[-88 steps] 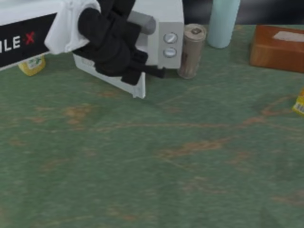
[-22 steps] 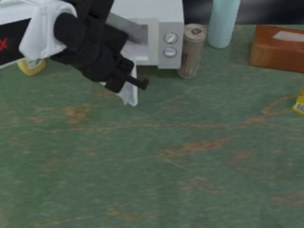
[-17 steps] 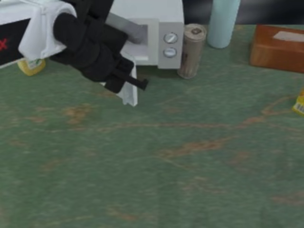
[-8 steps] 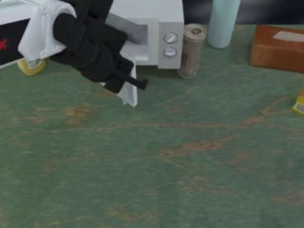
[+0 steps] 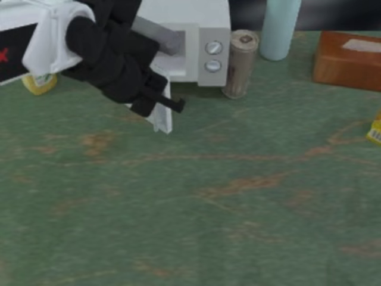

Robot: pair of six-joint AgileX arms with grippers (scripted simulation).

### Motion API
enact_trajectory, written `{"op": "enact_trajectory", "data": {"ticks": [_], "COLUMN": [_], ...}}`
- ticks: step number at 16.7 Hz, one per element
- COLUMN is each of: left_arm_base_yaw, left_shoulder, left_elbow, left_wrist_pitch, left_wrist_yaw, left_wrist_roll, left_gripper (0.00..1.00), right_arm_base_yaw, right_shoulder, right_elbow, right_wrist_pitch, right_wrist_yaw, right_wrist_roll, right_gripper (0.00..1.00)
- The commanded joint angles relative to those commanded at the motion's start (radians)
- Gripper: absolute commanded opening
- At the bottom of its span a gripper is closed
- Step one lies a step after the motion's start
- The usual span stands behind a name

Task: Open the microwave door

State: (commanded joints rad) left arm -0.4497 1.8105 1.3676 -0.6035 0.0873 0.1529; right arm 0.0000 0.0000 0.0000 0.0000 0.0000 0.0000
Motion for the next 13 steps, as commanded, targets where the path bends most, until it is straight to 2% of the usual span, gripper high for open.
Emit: {"op": "enact_trajectory", "data": {"ticks": [3,8,13], "left_arm_base_yaw": [-0.001,0.036,0.038], "left_shoulder": [-0.004,-0.034,-0.036], "left_elbow": [-0.008,-0.042,-0.043], "left_wrist_pitch": [0.000,-0.006,-0.006], "left_wrist_yaw": [0.015,0.056,0.059], "left_wrist_roll": [0.009,0.099,0.104], "left_gripper": [0.00,0.00,0.00], "right_arm_base_yaw": [0.000,0.000,0.000], "right_shoulder": [0.000,0.000,0.000], "right_elbow": [0.000,0.000,0.000], "right_wrist_pitch": [0.000,0.000,0.000], "right_wrist_yaw": [0.000,0.000,0.000], "right_wrist_roll": [0.000,0.000,0.000], "right_gripper": [1.00,1.00,1.00]}}
